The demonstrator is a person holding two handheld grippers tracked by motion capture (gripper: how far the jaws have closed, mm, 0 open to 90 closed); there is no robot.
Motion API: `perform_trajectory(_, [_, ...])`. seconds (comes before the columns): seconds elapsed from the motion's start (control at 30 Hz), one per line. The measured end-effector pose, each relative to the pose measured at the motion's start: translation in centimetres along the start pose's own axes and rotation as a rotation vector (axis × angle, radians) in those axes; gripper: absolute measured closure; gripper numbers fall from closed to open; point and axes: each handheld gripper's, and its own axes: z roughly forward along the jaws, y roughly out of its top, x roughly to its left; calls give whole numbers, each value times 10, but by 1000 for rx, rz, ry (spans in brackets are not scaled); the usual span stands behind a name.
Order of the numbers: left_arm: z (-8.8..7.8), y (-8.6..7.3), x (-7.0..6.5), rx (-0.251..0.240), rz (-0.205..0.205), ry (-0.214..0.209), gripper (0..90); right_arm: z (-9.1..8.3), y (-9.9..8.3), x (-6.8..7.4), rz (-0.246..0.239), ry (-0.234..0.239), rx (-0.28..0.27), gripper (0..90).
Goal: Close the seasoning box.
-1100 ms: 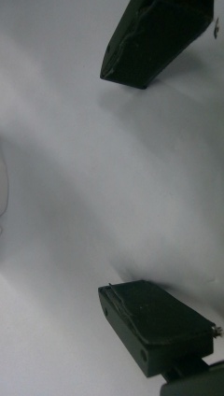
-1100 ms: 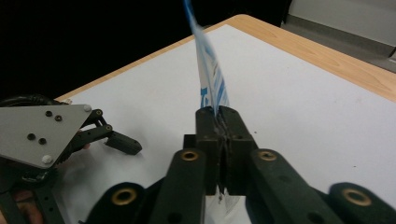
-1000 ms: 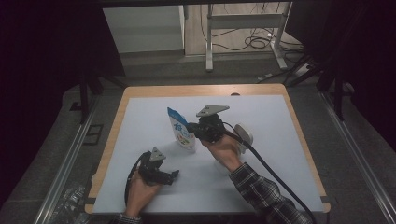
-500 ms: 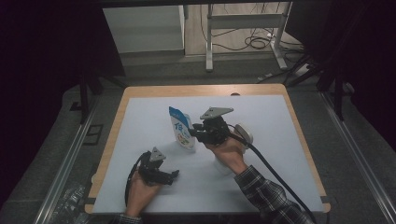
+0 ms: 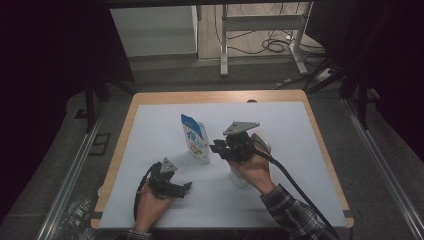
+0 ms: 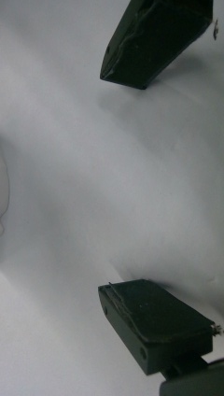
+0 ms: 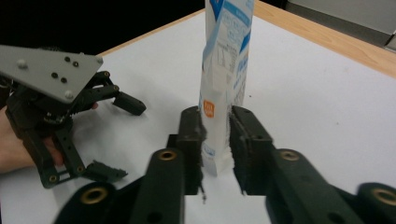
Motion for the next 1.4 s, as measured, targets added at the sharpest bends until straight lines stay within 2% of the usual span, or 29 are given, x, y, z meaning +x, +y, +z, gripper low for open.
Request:
perform_trajectory(0.27, [0,0,0,1,-4,-1,21,-15,-16,-1,-1,-12,22,888])
perform_trajectory(0.6, [0,0,0,3,-2,-1,22,-33,-34,-2,-1,-14,14,891])
perform_trajectory(1.4, [0,0,0,0,-7,-1,23,-80,-70,-19,63,-61,10,890])
